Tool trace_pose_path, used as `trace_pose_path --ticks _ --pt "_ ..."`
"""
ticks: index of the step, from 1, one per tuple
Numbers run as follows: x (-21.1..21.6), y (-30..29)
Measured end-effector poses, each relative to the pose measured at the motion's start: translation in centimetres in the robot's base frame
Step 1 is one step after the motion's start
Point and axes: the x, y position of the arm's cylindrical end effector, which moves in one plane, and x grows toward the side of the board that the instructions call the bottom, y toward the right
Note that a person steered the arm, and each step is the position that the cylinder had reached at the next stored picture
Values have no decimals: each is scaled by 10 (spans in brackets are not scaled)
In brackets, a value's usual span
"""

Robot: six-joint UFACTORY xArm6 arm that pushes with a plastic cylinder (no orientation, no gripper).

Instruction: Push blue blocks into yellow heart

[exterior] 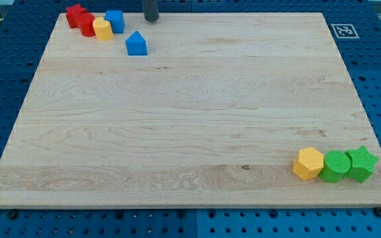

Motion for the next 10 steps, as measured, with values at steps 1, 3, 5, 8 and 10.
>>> trace_pose_path --ticks 1,3,5,8,10 --pt "20 -20" --pt "21 -41" --pt "21 -21" --pt "152 134" --pt "135 87"
